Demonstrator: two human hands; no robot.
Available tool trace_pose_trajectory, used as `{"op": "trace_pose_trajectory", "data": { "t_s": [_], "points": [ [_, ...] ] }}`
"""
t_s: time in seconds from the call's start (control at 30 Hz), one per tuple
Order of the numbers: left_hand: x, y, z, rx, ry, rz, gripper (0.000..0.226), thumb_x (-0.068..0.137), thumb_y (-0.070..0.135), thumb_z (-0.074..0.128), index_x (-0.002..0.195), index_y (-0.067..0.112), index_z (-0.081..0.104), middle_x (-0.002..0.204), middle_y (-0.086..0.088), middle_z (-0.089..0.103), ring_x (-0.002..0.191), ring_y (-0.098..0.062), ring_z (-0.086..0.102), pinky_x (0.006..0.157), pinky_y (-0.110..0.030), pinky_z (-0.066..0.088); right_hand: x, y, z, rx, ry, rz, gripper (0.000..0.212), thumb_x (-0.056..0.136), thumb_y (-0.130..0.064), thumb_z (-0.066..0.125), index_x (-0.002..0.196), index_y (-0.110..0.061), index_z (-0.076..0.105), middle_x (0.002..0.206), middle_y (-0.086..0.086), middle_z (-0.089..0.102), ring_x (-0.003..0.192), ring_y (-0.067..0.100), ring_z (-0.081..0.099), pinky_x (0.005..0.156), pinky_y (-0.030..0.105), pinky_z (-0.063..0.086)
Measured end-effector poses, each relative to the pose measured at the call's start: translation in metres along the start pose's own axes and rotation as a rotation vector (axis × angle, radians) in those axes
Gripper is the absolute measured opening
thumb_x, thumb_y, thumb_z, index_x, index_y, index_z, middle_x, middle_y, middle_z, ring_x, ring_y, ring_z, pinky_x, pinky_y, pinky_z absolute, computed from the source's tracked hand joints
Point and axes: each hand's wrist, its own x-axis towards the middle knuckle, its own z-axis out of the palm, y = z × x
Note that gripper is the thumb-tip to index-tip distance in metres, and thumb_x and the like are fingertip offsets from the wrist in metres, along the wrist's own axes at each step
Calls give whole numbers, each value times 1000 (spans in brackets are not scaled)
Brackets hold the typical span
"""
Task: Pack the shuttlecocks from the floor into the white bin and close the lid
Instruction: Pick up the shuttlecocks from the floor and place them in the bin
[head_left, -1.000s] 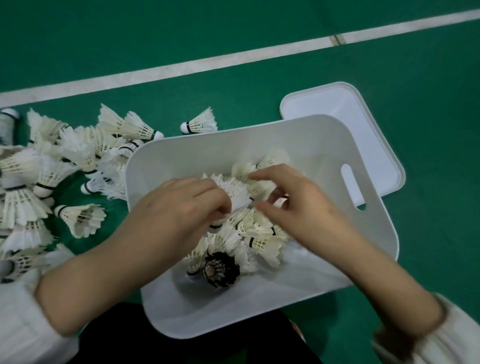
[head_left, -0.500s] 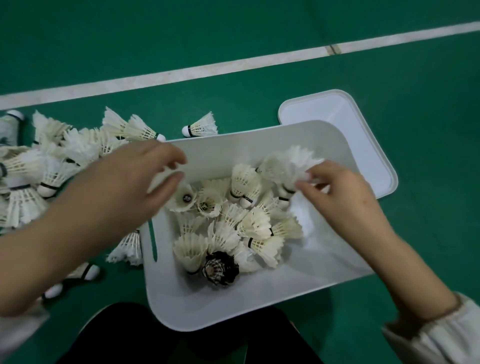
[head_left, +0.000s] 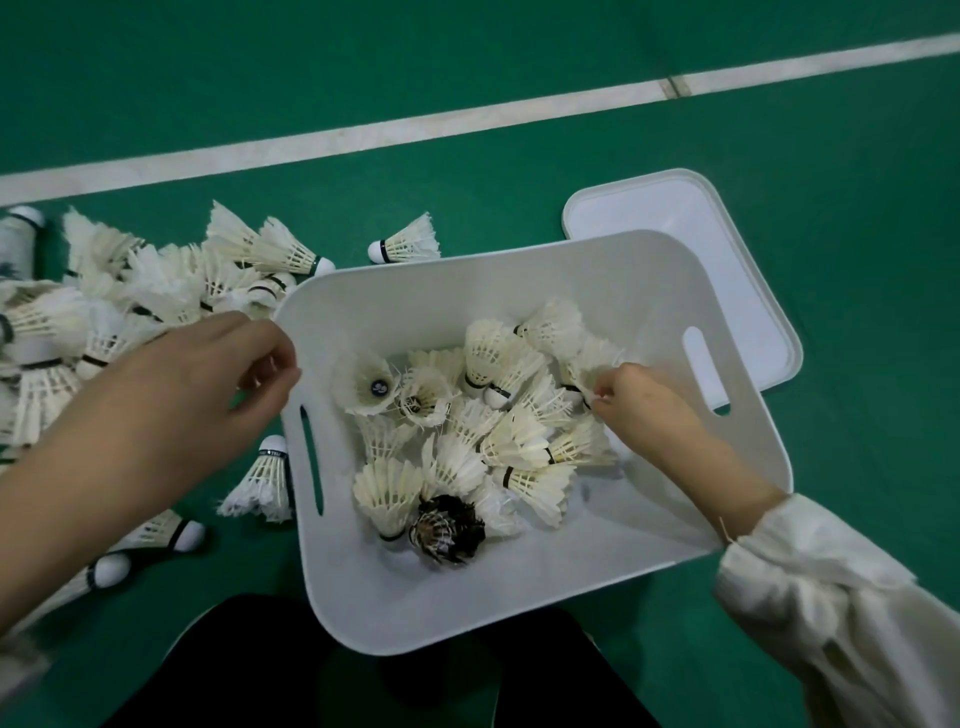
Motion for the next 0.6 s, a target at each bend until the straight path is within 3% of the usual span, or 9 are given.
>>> {"op": "trace_pose_trajectory", "data": {
  "t_s": [0.03, 0.1, 0.17, 0.3, 0.43, 0.6],
  "points": [
    [0, -1, 0, -3, -4, -3, 9, 83, 19, 60, 81, 26, 53, 72, 7, 51, 62, -19, 54, 58, -41, 51, -3, -2, -2, -3, -3, -8, 14, 88, -18, 50, 85, -12, 63, 92, 10, 59, 82, 31, 58, 73, 33, 47],
    [-2, -1, -1, -9, -14, -2, 3, 84, 23, 56, 83, 26, 54, 73, 8, 51, 62, -18, 55, 57, -40, 52, -12, -6, -10, -52, -19, -17, 25, 90, -22, 52, 112, -14, 59, 115, 9, 54, 98, 31, 58, 80, 35, 45],
    [-2, 0, -3, -9, -19, 1, 6, 85, 30, 50, 84, 26, 54, 75, 8, 51, 63, -18, 55, 56, -38, 51, -24, -13, -23, -138, 26, -43, 31, 91, -27, 51, 121, -17, 55, 122, 7, 52, 103, 32, 58, 80, 36, 45],
    [-6, 5, -10, 0, -28, 7, 7, 86, 24, 55, 88, 20, 60, 78, 6, 55, 66, -17, 57, 55, -32, 48, -58, -50, -59, -77, 139, -242, 24, 92, -28, 47, 112, -20, 60, 109, 2, 62, 93, 24, 61, 76, 34, 48],
    [-12, -1, -28, -50, -14, -61, 10, 88, 28, 51, 93, 24, 58, 82, 9, 56, 70, -12, 55, 61, -31, 47, -96, -113, -91, 20, 126, -544, 19, 92, -22, 48, 104, -20, 63, 101, -3, 62, 88, 15, 59, 76, 29, 47],
    [-34, -47, -44, -16, -76, -231, 10, 91, 28, 51, 97, 22, 57, 86, 4, 59, 75, -15, 55, 66, -34, 47, -129, -201, -80, -5, 58, -840, 21, 91, -13, 46, 106, -11, 61, 105, 7, 60, 93, 26, 59, 82, 38, 46]
  ]
}}
